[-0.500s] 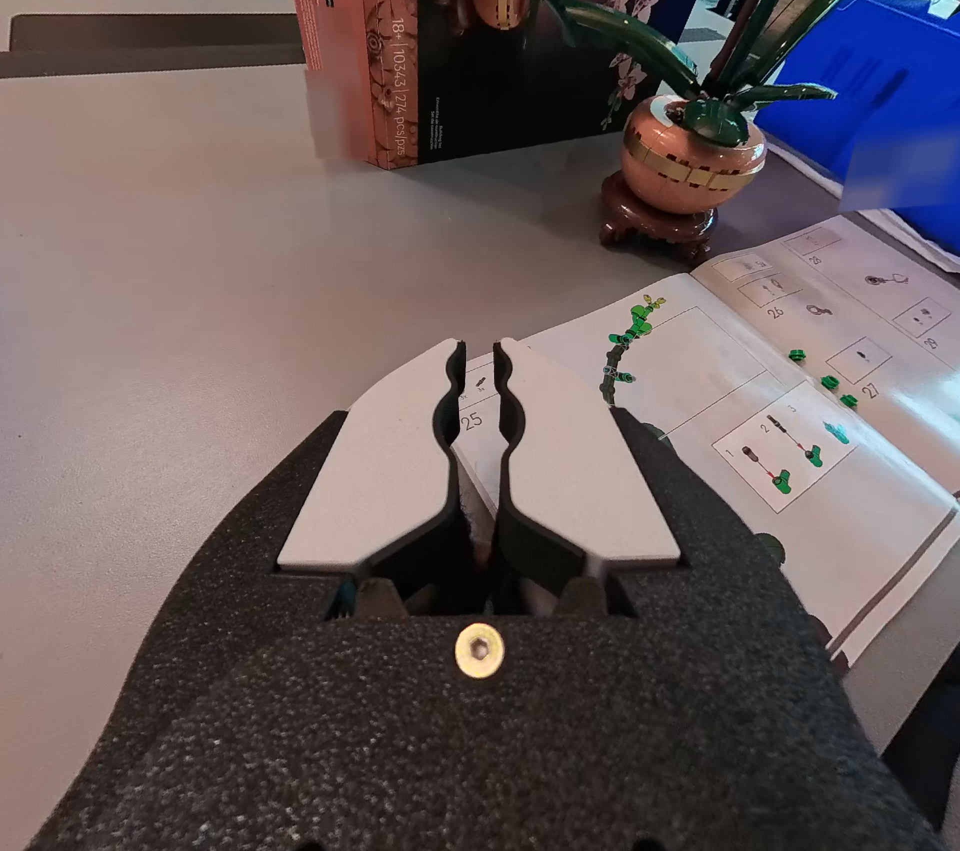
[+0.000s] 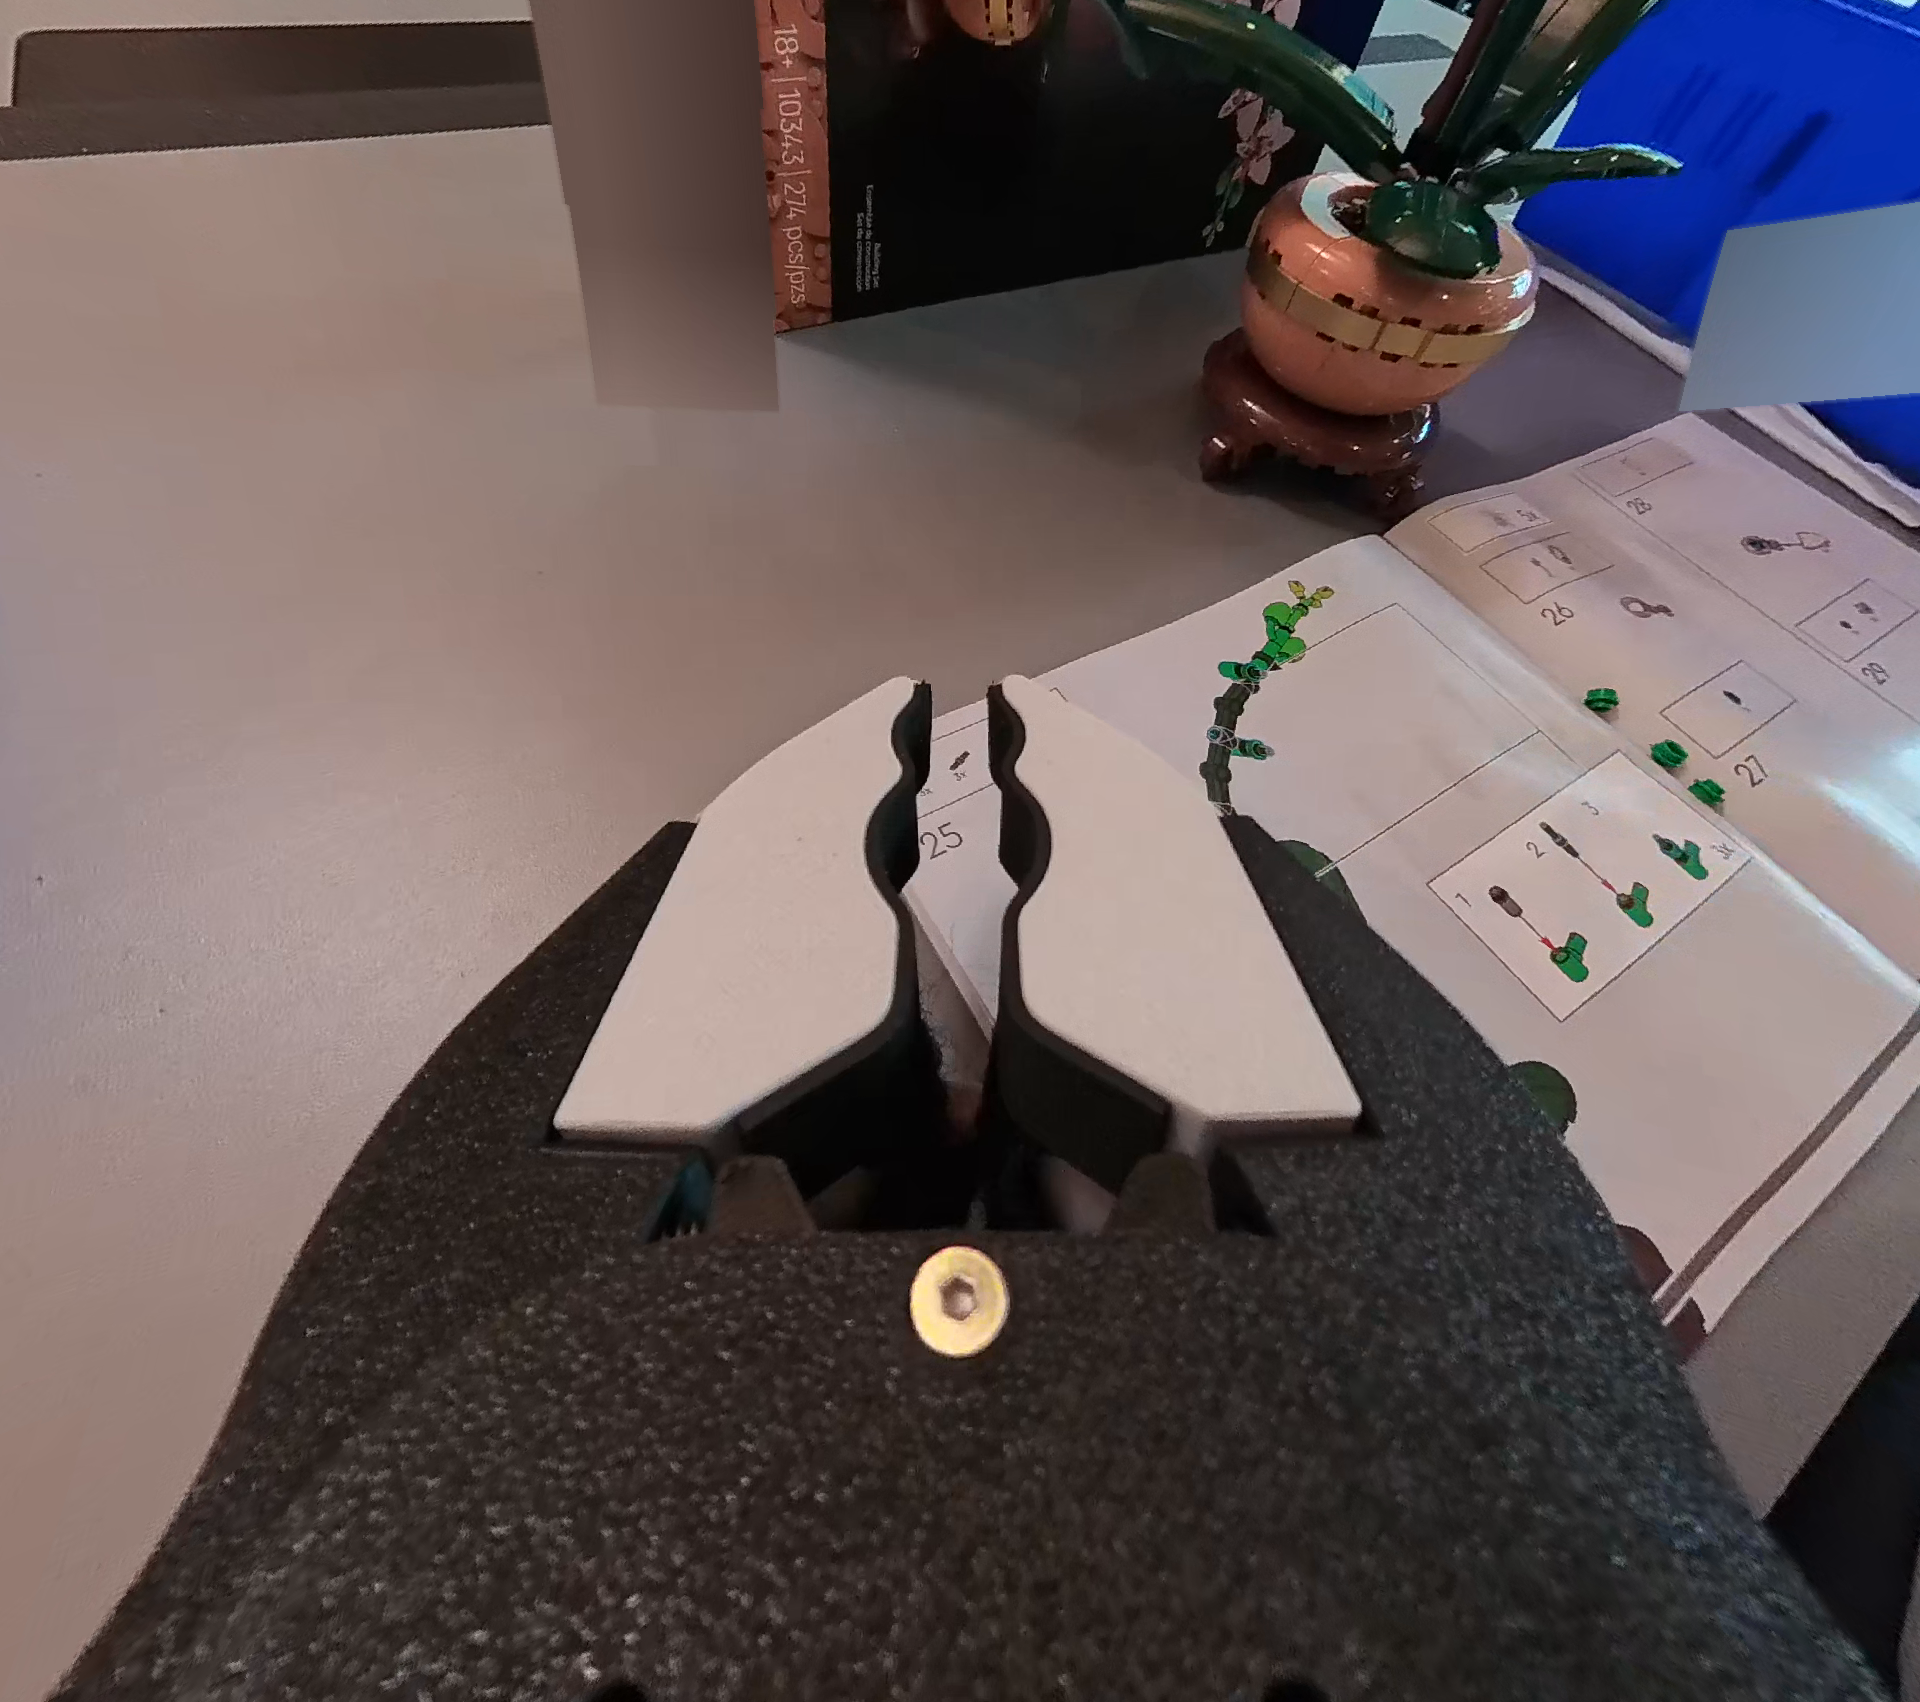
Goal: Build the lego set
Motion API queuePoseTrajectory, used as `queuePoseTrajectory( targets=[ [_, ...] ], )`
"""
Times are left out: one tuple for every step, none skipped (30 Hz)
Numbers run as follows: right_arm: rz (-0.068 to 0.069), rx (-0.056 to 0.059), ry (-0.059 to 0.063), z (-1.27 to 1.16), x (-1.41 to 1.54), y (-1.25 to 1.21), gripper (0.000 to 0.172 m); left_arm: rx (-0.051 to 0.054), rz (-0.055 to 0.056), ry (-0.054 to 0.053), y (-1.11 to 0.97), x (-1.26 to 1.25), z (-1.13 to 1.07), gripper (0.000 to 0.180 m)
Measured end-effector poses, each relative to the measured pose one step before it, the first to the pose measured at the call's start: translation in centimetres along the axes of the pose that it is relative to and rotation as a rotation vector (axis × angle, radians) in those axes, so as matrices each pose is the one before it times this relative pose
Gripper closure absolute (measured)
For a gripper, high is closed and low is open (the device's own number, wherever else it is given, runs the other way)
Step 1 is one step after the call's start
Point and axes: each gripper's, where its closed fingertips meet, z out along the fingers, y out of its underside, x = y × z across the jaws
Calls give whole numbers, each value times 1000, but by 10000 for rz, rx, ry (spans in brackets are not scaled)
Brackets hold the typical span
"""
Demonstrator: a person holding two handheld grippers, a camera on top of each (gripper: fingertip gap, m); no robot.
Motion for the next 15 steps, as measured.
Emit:
queuePoseTrajectory(
  targets=[
    [70,0,-81,1,72,227,165,11,-11,-17,-2,-48,-4,171],
    [75,16,-25,-6,116,205,165,7,-6,-17,-30,-26,-1,171],
    [33,-83,-109,26,-12,360,165,-4,-6,-11,10,-41,3,171],
    [1,-122,-28,-45,11,392,165,-9,1,-13,-6,-2,16,171],
    [10,-49,64,14,154,240,165,-9,12,-5,9,-22,26,171],
    [33,-26,-12,11,69,175,165,-13,13,-4,19,8,20,171],
    [31,23,-17,-20,64,64,165,-8,10,-2,14,2,15,171],
    [18,104,38,-33,134,-87,165,-1,11,7,4,21,-3,171],
    [35,81,-42,-43,2,-73,165,3,4,8,0,19,23,171],
    [39,-37,-106,-4,-90,127,165,6,-3,9,-4,12,-5,170],
    [34,-142,-47,85,-9,341,165,3,-7,2,3,4,-16,170],
    [67,-238,-51,189,1,515,165,-1,-5,6,7,-1,-18,170],
    [118,-285,-117,331,6,615,165,-2,6,10,4,10,21,170],
    [143,-271,-169,413,-32,584,165,4,22,5,-9,8,-34,170],
    [137,-225,-162,442,27,501,164,5,31,-2,-6,14,-13,170]
  ],
)
